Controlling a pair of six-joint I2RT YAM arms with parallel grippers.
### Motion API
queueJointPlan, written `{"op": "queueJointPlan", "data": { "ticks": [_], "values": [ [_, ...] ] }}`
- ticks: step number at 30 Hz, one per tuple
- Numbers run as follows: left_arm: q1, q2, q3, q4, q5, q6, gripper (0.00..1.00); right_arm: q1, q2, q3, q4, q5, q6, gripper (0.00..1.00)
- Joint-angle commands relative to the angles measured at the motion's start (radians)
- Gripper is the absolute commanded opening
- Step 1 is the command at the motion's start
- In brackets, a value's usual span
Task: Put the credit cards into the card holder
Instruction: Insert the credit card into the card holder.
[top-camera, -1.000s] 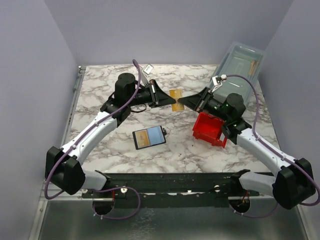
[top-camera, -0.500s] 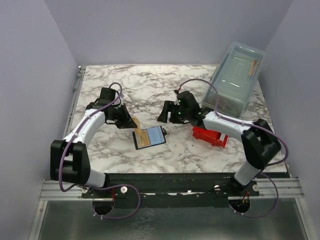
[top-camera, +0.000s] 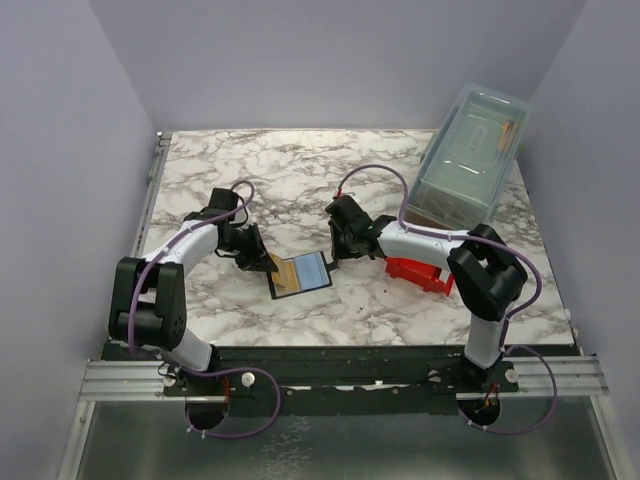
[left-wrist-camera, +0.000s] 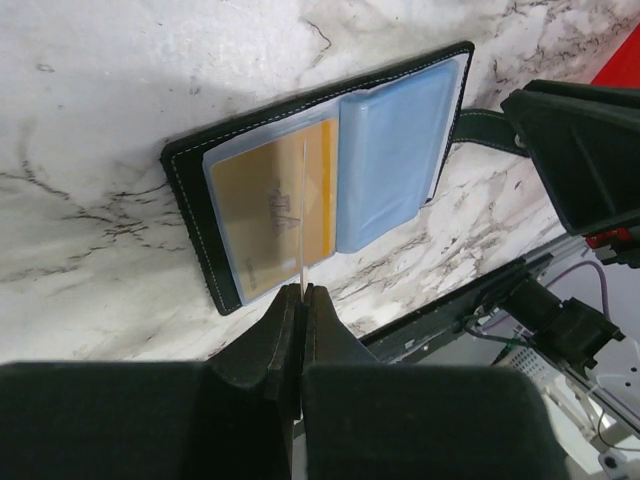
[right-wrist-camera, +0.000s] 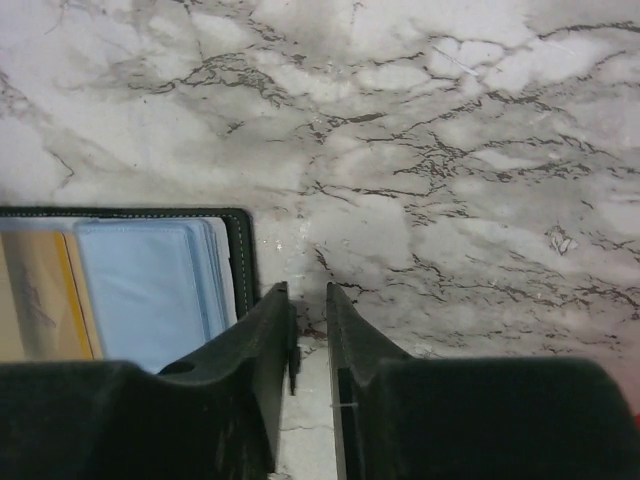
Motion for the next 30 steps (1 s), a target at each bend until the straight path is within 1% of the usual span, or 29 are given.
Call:
{"op": "queueJointPlan", "data": {
  "ticks": [1,6,11,24,30],
  "values": [
    [-0.004,0.038,-0.028,0.07,0.105,0.023,0.0,-0.002,0.015,0.006,-0.029,0.068,-0.01,0.18],
    [-0.019,0.069,-0.059,0.124,0.158,0.011,0.0,-0.009,0.011,-0.008,-0.047,0.122,0.009,0.01],
    [-0.026,0.083,-0.099,0.199,0.222,-0.019,0.0,-0.031,0.001,-0.029,-0.043,0.127,0.011,0.0],
    [-0.044,0.094,-0.142,0.313,0.263,-0.033,0.0,-0.04,0.007,-0.042,-0.027,0.101,0.001,0.0],
    [-0.045,0.062,-0.159,0.34,0.264,-0.043,0.0,-0.039,0.005,-0.046,-0.023,0.094,0.001,0.0]
  ]
}}
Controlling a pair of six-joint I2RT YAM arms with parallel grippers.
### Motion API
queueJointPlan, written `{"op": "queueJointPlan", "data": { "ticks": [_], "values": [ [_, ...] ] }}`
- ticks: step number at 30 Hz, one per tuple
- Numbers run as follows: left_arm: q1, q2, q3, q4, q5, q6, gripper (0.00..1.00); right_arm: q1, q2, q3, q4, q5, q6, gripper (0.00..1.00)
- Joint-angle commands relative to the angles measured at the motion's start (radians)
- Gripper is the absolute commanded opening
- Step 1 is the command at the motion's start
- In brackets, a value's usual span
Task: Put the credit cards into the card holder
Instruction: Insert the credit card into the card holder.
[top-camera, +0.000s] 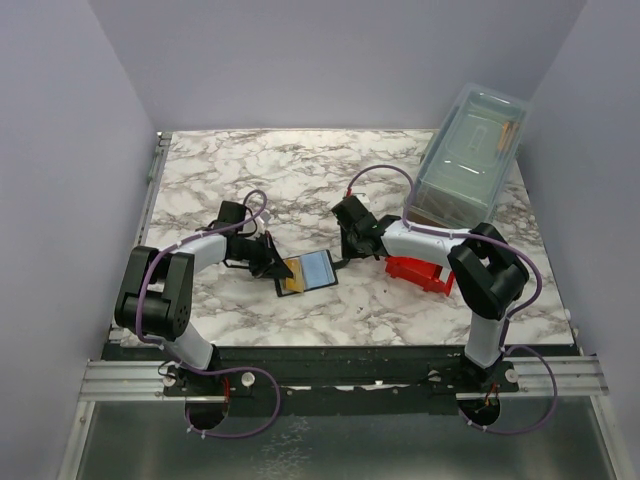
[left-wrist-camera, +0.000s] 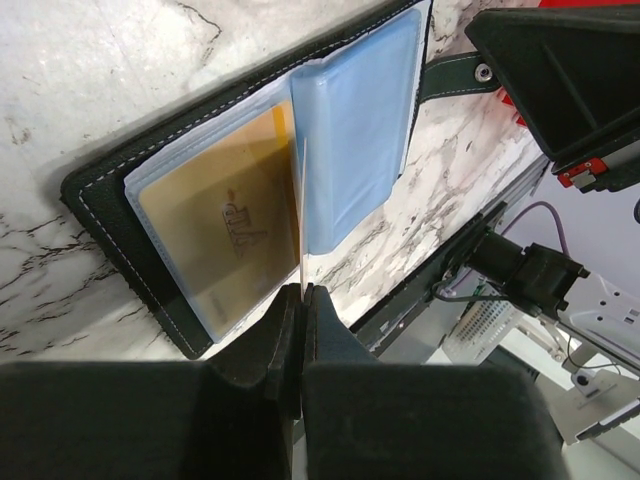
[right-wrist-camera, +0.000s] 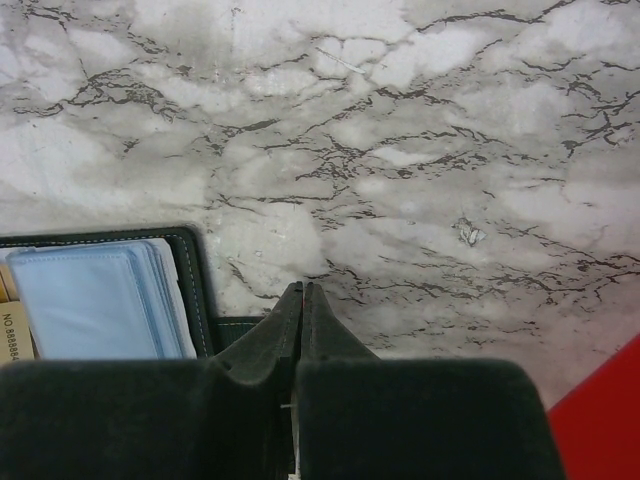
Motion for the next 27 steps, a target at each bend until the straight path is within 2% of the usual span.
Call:
{"op": "queueJointPlan", "data": {
  "ticks": [1,27],
  "values": [
    [-0.005,-0.016,-0.017,0.042,0.043,-0.005,0.0,-0.003,0.004,-0.016,-0.003,0.013,-0.001,0.0],
    [-0.012,0.003,-0.036,0.083,0.065,-0.017,0.0,-0.003,0.02,-0.022,0.005,-0.011,-0.002,0.0]
  ]
}}
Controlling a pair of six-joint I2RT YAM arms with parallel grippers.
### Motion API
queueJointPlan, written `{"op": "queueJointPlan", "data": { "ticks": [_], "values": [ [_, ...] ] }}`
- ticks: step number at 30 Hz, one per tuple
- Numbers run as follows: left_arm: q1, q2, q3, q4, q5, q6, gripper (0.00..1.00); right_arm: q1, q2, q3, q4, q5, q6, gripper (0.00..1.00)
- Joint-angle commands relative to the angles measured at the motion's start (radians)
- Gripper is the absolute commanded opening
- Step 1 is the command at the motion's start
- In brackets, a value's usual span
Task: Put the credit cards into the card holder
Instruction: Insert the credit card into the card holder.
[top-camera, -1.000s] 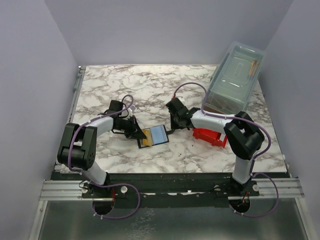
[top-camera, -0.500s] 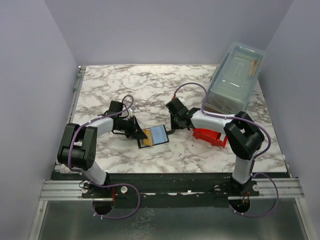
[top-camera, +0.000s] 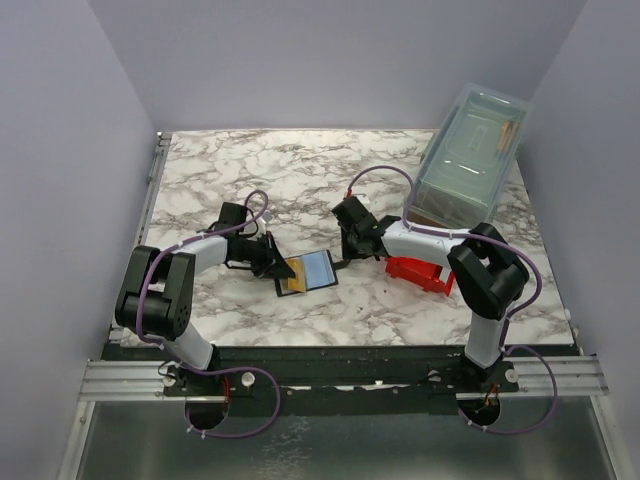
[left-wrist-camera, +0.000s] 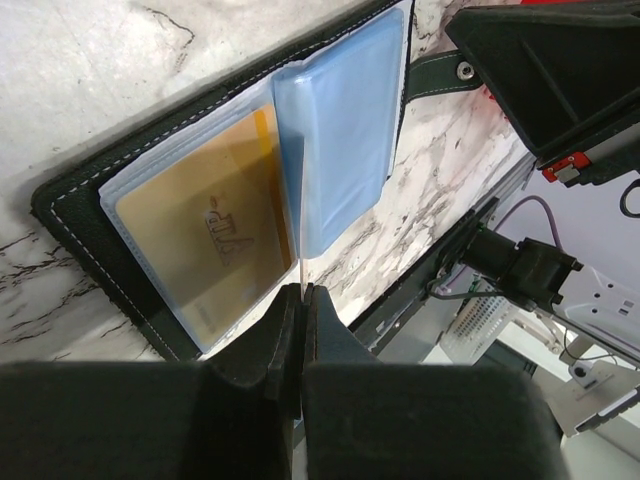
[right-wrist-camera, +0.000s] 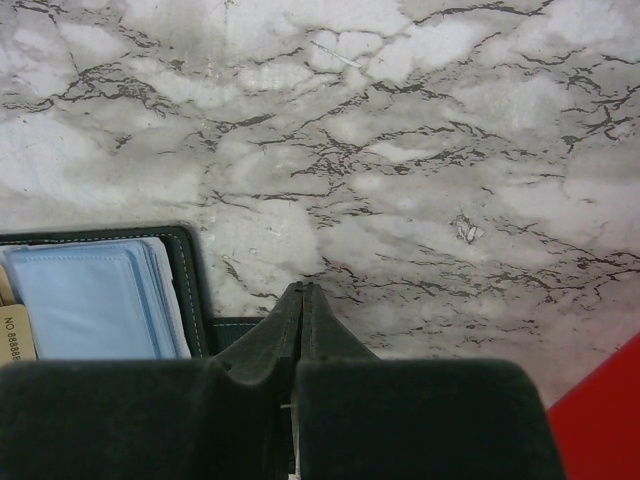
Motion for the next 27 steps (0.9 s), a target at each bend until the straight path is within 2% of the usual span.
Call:
{"op": "queueJointPlan", "data": {
  "ticks": [1,27],
  "values": [
    [-0.007,-0.003,-0.016,0.027,0.039,-0.005,0.0,-0.003,0.02,-0.016,0.003,-0.008,-0.002,0.0],
    [-0.006,0.083,-0.003,0.119,0.054,-0.051,0.0,-0.003,0.042,-0.014,0.013,-0.025,-0.008,0.0]
  ]
}}
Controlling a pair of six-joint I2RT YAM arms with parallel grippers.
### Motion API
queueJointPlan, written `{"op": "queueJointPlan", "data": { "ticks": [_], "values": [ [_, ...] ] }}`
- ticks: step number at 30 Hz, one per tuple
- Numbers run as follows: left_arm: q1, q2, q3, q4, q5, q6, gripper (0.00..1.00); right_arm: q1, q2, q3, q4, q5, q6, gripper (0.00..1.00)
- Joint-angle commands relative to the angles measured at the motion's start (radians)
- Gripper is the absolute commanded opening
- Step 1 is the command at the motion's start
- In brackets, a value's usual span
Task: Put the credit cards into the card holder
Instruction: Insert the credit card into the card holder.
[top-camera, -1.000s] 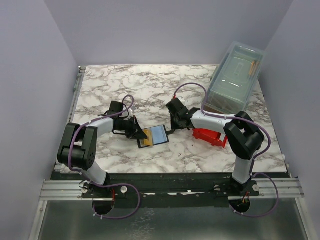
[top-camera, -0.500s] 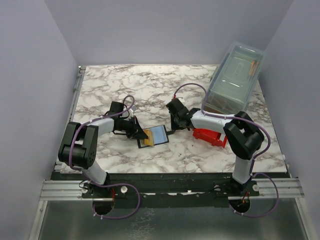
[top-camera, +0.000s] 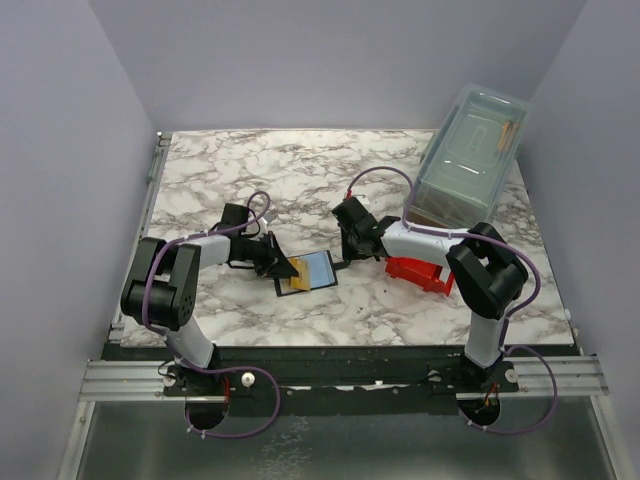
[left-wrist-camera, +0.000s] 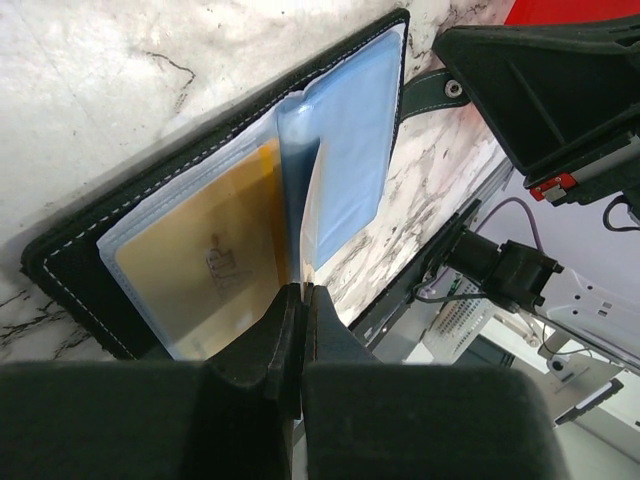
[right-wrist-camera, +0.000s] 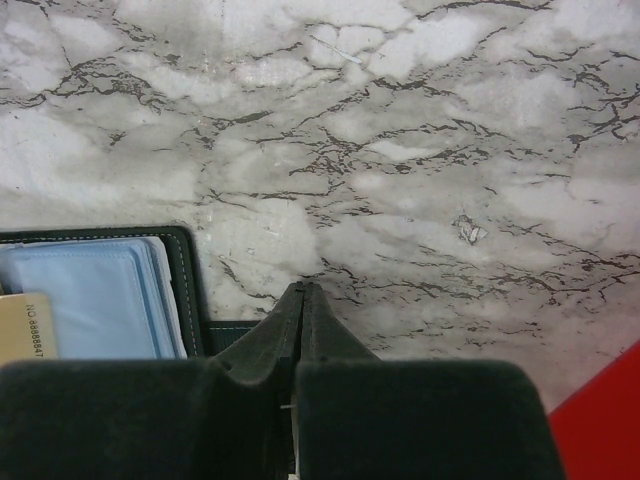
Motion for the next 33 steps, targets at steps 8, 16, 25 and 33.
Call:
{"op": "queueJointPlan", "data": {
  "ticks": [8,16,25,33],
  "values": [
    [-0.006,0.041,0.007,0.07,-0.034,-0.032,0.0,-0.002,0.035,-0.014,0.01,-0.02,-0.005,0.0],
    [-0.011,0.043,-0.005,0.104,-0.061,-0.036,0.0,-0.002,0.034,-0.023,0.014,-0.021,-0.004,0.0],
    [-0.02,0.032,-0.062,0.219,-0.092,-0.129,0.0,-0.002,0.035,-0.024,0.021,-0.034,0.001,0.0],
    [-0.028,0.014,-0.146,0.356,-0.12,-0.225,0.0,-0.002,0.022,-0.036,0.017,-0.071,0.017,0.0]
  ]
}}
